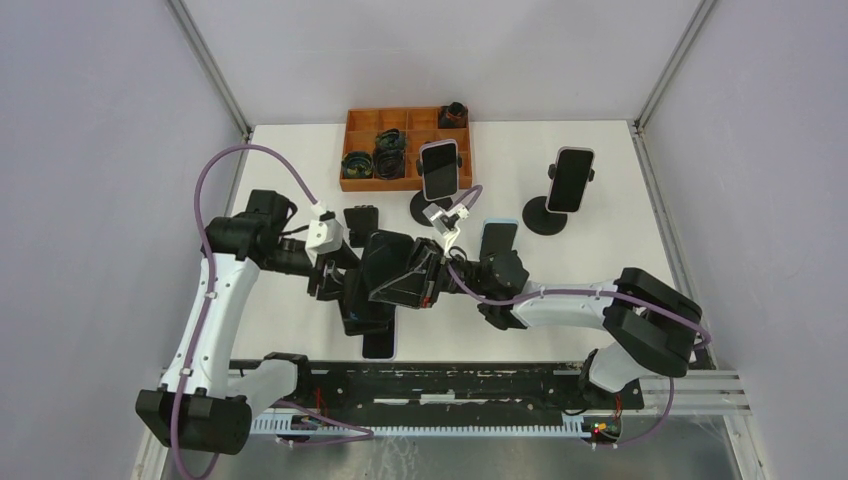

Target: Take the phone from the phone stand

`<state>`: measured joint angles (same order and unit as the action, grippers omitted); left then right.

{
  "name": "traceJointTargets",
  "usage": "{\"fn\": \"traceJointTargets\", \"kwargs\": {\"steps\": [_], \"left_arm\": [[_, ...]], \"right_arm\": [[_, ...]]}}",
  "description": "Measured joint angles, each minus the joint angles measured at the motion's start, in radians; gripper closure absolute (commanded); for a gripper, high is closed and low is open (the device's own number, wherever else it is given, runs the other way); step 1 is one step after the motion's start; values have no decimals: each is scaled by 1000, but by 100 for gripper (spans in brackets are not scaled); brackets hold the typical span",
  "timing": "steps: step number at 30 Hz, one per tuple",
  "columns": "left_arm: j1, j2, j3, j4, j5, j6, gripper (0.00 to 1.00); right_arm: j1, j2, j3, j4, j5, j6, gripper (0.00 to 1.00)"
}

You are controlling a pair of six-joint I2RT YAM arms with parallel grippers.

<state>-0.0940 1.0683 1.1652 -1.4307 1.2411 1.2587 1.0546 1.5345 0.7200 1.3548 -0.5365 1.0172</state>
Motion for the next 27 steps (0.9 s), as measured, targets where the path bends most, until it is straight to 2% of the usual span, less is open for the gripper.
{"fn": "traceJointTargets", "kwargs": {"steps": [5,14,16,27], "left_arm": [[-5,0,0,-13,-8,28,72],[-15,-21,6,19,-60,128,96],[-21,-24,7,23,-61,135,97],[-38,-27,7,42,-64,162,98]], "right_arm": [[3,2,1,-16,24,-3,96],[-8,-43,0,-136,93,-5,89],[-7,-67,-3,-177,104,-24,81],[-10,-151,-41,-292,132,-76,73]]}}
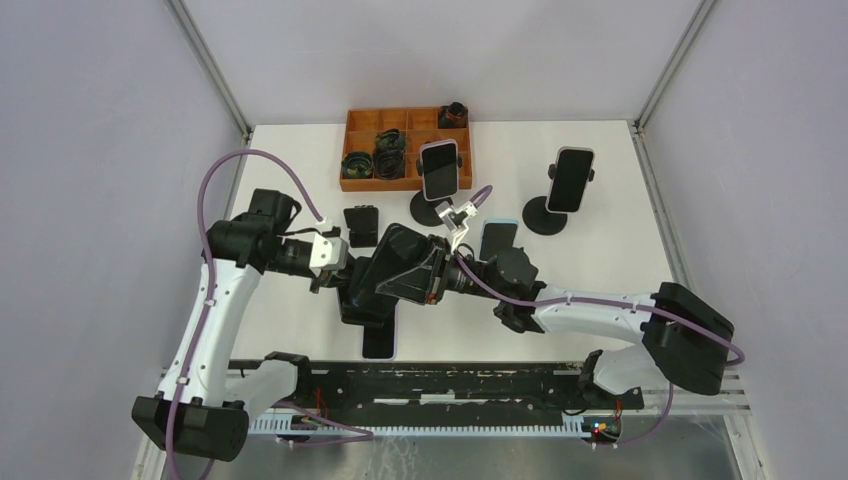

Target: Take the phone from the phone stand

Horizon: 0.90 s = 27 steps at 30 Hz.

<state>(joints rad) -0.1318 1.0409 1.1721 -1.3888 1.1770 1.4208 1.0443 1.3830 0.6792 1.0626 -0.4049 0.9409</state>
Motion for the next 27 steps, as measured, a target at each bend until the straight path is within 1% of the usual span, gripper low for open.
{"fn": "traceJointTargets", "kwargs": {"steps": [3,7,8,9,10,12,13,15,20,27], "left_arm": [[0,-4,0,3,-13,2,98],[13,-11,0,2,-47,2,98],[17,-13,0,-3,-57,2,98],[23,-14,0,-5,-64,2,98],[26,-14,0,-5,-70,2,98],[28,-14,0,-5,-79,1,98],[28,-14,-1,-4,-85,1,98],[31,-14,-1,3,-101,1,98],[30,-15,-1,6,-117,-3,98],[29,-36,-1,91,-167,-82,98]], "right_arm": [[-2,-21,-1,-40,7,-17,70],[-28,-68,-22,-87,15,-50,63],[-35,-79,-28,-98,23,-58,62],[-43,-88,-32,-107,31,-66,63],[-49,-95,-35,-116,39,-75,68],[-51,-103,-38,-124,44,-82,87],[-51,-106,-38,-126,41,-83,94],[-47,-117,-38,-124,38,-88,100],[-53,-149,-38,-178,40,-98,100],[-117,-320,-66,-415,35,-157,100]]}}
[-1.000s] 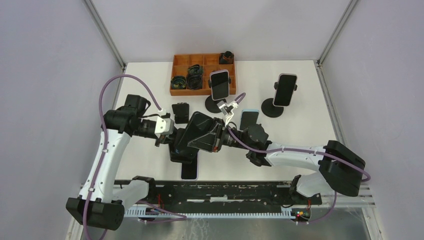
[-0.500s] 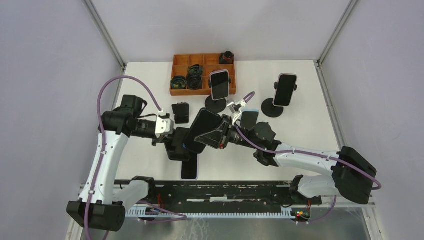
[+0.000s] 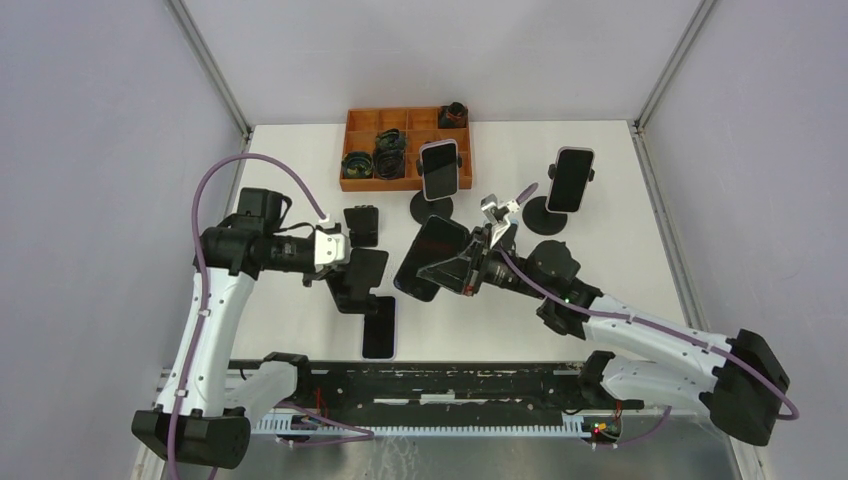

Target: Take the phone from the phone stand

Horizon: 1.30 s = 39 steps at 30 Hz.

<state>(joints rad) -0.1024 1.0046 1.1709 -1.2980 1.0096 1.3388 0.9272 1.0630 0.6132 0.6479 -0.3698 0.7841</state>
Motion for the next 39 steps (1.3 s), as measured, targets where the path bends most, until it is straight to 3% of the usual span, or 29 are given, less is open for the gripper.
{"fn": "traceJointTargets", "kwargs": {"steps": [5,11,18,30,33,37,39], "left_arm": [[0,-3,1,52,-27,-48,98],[0,-2,22,60,-31,-86,98],[0,-11,23,48,-32,-87,98],[0,-18,23,24,-30,-85,98],[0,-18,23,15,-21,-85,98],[0,-18,23,12,-13,-85,98],[0,-18,23,12,-13,-85,98]], "right_arm": [[-6,-52,-26,-182,-55,-33,100],[0,135,-90,-330,-130,-23,100],[18,419,-93,-359,-176,5,100],[26,586,-21,-285,-161,108,99],[24,615,-5,-277,-163,138,91],[24,637,4,-262,-161,178,58],[25,638,5,-261,-117,185,47]]}}
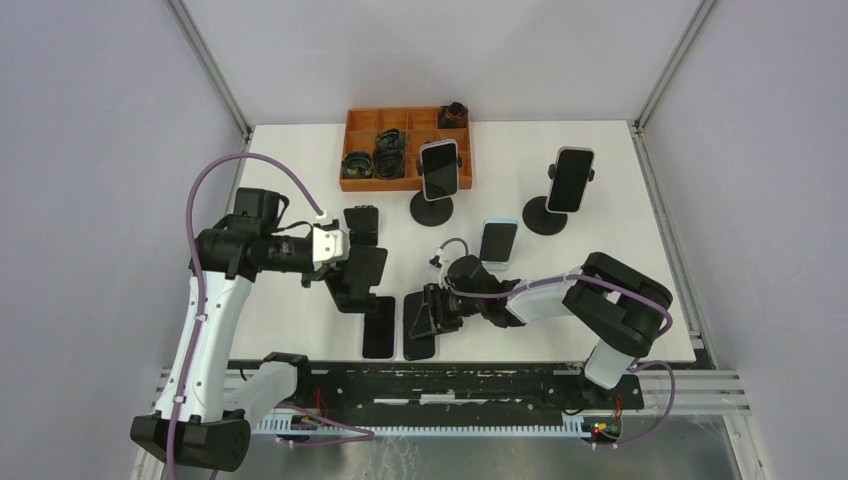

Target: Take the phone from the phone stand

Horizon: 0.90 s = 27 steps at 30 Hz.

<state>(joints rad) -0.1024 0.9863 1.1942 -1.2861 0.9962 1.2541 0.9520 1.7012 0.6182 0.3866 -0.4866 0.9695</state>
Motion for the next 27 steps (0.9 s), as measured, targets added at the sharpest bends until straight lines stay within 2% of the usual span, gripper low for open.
{"fn": "traceJointTargets", "kwargs": {"steps": [4,11,20,24,27], "left_arm": [[0,0,0,-2,0,4,98],[0,0,0,-3,2,11,98],[0,-3,0,2,8,18,98],[0,-2,16,-10,11,24,98],[0,5,36,-33,36,62,98]], "right_arm": [[1,-12,2,-2,67,10,25],[8,-100,5,-89,194,-34,12],[46,-274,-16,-234,348,-154,9],[48,-388,7,-207,265,-273,4],[55,-475,31,-123,190,-332,6]]}}
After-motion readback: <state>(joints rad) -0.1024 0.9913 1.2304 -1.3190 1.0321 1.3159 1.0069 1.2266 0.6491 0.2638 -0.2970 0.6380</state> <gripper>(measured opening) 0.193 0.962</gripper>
